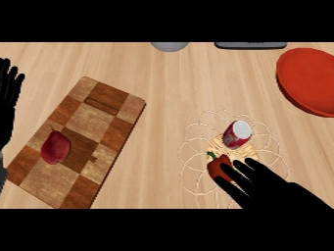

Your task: Pick the bell pepper from the placemat and place it in the bowl

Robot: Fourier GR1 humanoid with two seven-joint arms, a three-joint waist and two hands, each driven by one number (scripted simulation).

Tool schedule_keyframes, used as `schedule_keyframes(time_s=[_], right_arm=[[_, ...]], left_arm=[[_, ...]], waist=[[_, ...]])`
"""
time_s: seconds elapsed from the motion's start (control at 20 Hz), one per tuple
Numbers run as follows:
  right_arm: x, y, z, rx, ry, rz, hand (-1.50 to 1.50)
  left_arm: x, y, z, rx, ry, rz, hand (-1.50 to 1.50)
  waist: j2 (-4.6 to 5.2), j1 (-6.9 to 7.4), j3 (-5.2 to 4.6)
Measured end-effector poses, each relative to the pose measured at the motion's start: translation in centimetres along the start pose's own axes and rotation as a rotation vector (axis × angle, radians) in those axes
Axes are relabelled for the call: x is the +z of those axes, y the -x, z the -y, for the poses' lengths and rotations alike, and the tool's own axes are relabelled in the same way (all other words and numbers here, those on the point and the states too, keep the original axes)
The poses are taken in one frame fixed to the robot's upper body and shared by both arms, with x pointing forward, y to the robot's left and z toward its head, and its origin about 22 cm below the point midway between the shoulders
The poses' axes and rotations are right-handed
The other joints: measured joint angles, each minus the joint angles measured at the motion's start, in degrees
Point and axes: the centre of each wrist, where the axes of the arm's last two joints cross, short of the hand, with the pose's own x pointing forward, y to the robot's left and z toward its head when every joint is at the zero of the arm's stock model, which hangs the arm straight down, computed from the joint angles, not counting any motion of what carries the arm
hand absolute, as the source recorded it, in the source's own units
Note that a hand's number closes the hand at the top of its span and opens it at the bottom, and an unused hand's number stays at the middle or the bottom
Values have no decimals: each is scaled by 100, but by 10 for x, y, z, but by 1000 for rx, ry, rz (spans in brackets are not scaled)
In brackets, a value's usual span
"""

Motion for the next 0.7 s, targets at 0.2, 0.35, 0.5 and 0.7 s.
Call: schedule_keyframes(time_s=[0.2, 0.35, 0.5, 0.7], right_arm=[[-2, 7, 13, 5, -34, -20, -150], [-10, 4, 11, -7, -43, -16, -150], [-11, 4, 6, -17, -59, -19, -150], [-29, 9, -4, -28, -86, -30, -150]], left_arm=[[-4, -1, 7, -2, -1, 6, 0], [-3, -6, 3, -4, 0, 7, 0], [-3, -7, 6, -1, -3, 8, 0], [-5, -8, 9, 1, -1, 4, 0]], waist=[[3, 10, 7], [1, 24, 10], [0, 22, 12], [3, 27, 14]])
